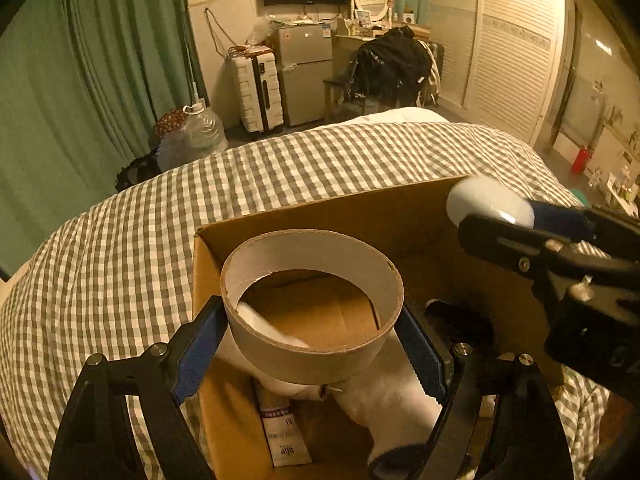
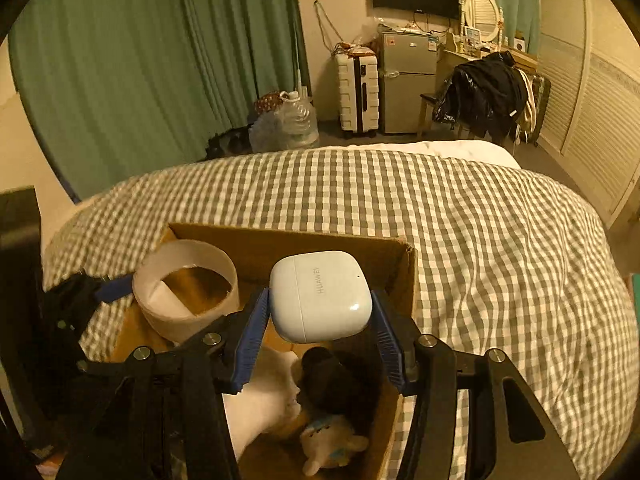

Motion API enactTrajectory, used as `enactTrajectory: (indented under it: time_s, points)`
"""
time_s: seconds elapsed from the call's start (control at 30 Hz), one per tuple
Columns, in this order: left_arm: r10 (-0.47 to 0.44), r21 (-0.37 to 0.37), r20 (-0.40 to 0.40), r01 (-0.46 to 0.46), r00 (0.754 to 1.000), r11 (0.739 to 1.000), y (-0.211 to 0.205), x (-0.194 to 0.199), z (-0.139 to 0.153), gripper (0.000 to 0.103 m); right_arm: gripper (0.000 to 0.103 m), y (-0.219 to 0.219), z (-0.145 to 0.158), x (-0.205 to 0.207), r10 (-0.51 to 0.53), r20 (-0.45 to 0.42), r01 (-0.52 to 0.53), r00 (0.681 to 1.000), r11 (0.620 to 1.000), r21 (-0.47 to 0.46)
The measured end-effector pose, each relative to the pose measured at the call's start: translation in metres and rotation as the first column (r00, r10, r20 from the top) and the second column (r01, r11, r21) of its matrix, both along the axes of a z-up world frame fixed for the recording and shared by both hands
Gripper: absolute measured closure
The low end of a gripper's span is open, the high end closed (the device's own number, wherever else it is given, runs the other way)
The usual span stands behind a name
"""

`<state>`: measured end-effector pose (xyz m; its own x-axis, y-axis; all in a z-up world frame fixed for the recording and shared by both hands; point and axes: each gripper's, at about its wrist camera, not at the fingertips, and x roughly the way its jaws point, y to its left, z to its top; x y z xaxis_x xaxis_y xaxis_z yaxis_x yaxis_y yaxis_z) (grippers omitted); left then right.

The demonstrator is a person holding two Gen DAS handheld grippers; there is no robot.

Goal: Organize objects
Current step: 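Carry the tape roll over the box and release it while the right tool drops the earbud case in, then withdraw both open tools from the box back over the bed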

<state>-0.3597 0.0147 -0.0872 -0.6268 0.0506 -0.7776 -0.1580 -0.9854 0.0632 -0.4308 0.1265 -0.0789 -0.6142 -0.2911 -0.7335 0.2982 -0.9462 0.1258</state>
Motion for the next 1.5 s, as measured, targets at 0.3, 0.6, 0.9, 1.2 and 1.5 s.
enactTrajectory:
  time_s: [0.3, 0.6, 0.9, 1.2, 1.5]
  points:
    - [0.011, 0.0, -0.083, -0.011, 0.996, 1.0, 0.002, 0.03, 0.077, 0.004, 0.036, 0.011, 0.078, 0.036, -0.036, -0.124, 0.03, 0.992, 0.998, -0.051]
    - [0.042, 0.034, -0.216, -0.035, 0.975, 0.999, -0.014, 0.114, 0.178, 0.004, 0.031, 0.022, 0.184, 0.131, -0.063, -0.273, 0.061, 0.96, 0.998, -0.013]
    - [0.077, 0.078, -0.294, -0.056, 0.953, 0.995, -0.033, 0.212, 0.22, 0.001, 0.029, 0.033, 0.223, 0.24, -0.074, -0.341, 0.079, 0.937, 0.997, 0.002]
    - [0.12, 0.115, -0.308, -0.088, 0.944, 0.989, -0.054, 0.277, 0.195, 0.0, 0.026, 0.03, 0.19, 0.308, -0.086, -0.336, 0.099, 0.938, 0.995, 0.022]
    - [0.189, 0.123, -0.22, -0.165, 0.957, 0.979, -0.072, 0.275, 0.116, 0.0, 0.026, 0.03, 0.108, 0.314, -0.098, -0.253, 0.115, 0.963, 0.992, 0.055]
